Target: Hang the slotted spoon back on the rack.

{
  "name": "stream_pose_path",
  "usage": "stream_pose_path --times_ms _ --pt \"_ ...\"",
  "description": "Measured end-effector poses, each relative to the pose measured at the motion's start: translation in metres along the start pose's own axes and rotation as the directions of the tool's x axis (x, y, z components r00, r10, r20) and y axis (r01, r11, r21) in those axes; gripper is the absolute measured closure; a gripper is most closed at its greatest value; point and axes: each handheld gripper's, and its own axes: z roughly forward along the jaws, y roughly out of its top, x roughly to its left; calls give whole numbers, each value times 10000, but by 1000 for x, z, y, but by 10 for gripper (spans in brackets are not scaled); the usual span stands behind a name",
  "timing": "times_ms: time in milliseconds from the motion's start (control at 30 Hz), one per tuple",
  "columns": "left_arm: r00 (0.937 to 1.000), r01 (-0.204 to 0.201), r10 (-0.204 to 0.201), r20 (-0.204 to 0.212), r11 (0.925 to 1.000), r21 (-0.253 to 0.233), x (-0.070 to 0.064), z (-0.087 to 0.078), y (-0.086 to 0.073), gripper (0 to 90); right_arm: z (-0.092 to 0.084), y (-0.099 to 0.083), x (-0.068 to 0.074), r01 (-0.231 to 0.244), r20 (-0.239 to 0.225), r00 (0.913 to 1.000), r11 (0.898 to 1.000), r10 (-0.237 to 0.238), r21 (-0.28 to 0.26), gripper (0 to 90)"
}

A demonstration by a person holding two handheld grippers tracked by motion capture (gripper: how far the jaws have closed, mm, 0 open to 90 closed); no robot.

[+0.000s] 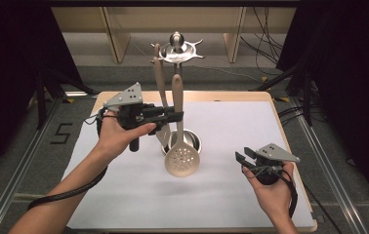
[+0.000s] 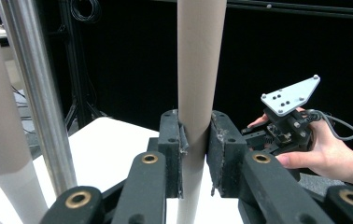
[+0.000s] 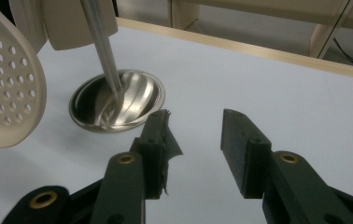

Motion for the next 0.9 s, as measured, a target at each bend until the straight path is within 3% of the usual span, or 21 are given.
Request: stream_pose_path --times_ms 267,533,633,667,900 --pt "9999 -86 85 60 9999 87 3 3 6 760 1 1 -1 331 -28 9994 9994 -332 -79 623" --pt "9999 -87 86 78 9999 141 6 5 9 760 2 0 0 142 -43 9999 9996 -143 -227 624" --pt "9999 -110 108 100 9998 161 7 6 11 760 2 0 -1 351 -84 9993 9992 -352 -165 623" --pt "9999 -114 112 102 9998 151 7 6 11 760 0 0 1 68 -17 10000 9999 -68 74 623" --pt "10000 -89 89 43 9999 128 10 7 15 760 1 0 0 268 -39 9996 9996 -268 85 624"
